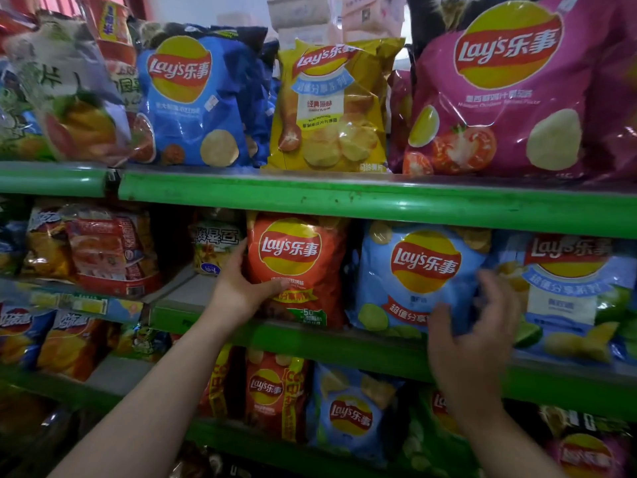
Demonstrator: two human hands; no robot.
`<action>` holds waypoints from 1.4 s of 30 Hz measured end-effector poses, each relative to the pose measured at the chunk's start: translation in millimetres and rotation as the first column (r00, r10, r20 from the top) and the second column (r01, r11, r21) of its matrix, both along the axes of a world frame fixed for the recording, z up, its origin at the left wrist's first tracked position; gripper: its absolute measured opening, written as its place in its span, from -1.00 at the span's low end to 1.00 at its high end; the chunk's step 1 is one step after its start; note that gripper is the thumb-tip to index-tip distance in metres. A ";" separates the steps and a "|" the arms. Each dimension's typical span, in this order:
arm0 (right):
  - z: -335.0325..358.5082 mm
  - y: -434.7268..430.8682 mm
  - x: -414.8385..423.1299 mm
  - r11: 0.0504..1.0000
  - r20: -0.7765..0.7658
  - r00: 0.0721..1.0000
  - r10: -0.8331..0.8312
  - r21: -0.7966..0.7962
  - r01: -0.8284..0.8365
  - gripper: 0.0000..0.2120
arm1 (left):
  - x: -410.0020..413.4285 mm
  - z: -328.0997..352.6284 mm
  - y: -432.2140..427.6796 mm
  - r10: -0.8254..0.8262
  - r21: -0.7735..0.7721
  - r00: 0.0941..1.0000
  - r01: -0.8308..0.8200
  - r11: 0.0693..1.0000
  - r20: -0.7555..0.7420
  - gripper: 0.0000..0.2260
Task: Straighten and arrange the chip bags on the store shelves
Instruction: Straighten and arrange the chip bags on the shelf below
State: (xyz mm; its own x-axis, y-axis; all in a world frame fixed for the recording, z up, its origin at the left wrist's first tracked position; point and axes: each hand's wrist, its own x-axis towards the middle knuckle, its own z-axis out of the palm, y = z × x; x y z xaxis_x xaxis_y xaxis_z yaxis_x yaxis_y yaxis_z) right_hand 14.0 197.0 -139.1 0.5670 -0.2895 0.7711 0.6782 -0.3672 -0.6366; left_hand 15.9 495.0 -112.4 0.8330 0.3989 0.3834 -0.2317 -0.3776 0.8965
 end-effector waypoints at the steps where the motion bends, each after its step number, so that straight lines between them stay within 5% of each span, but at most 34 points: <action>1: -1.4 9.6 -6.8 0.993 0.075 0.996 0.041 -0.115 -0.033 -0.59 | 0.6 -0.3 1.4 -0.003 -0.011 1.000 0.003 1.000 0.002 -0.02; 4: 9.9 49.7 -8.6 0.896 -0.144 0.955 0.260 -0.333 -0.294 -0.52 | 1.3 -1.0 6.1 -0.011 -0.034 1.000 0.011 0.999 0.002 -0.08; 7: 31.3 90.5 7.3 0.857 -0.475 0.807 0.352 -0.184 -0.482 -0.16 | -2.1 -2.0 11.4 -0.086 -0.077 0.996 0.086 0.993 0.000 -0.26; 9: 44.2 109.3 19.3 0.859 -0.528 0.752 0.393 -0.081 -0.506 -0.08 | -0.3 -1.0 19.8 -0.177 -0.235 0.984 0.176 0.956 0.017 -0.55; 12: 52.4 119.1 32.4 0.895 -0.516 0.773 0.370 -0.026 -0.445 -0.24 | 11.4 5.8 38.9 -0.195 -0.444 0.979 0.202 0.873 0.061 -0.70; 15: 52.2 121.1 35.1 0.900 -0.520 0.776 0.357 -0.033 -0.436 -0.49 | 33.9 15.0 47.6 -0.147 -0.304 0.989 0.135 0.943 -0.015 -0.72; 18: 50.2 119.3 33.9 0.900 -0.499 0.778 0.382 0.009 -0.435 -0.51 | 58.7 24.0 48.1 -0.133 -0.150 0.987 0.119 0.982 -0.092 -0.77; 24: 50.0 110.7 37.8 0.925 -0.493 0.805 0.330 -0.002 -0.381 -0.47 | 83.6 26.3 50.0 -0.321 -0.181 0.906 0.280 0.943 -0.274 -0.75; 32: 47.6 108.6 41.6 0.932 -0.473 0.826 0.305 -0.028 -0.360 -0.49 | 84.3 20.1 47.9 -0.224 -0.136 0.959 0.202 0.970 -0.171 -0.84; 42: 45.1 116.1 44.5 0.942 -0.457 0.843 0.286 -0.026 -0.334 -0.53 | 41.8 23.6 97.7 -0.012 -0.071 0.998 0.008 0.997 -0.054 -0.66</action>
State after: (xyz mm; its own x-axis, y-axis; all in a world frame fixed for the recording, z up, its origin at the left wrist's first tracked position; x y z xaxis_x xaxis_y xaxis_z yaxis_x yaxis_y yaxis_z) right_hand 58.5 313.2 -94.0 0.9003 0.0240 0.4346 0.4251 -0.2633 -0.8660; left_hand 57.6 592.7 -88.8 0.8560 0.4151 0.3082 -0.1850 -0.3107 0.9323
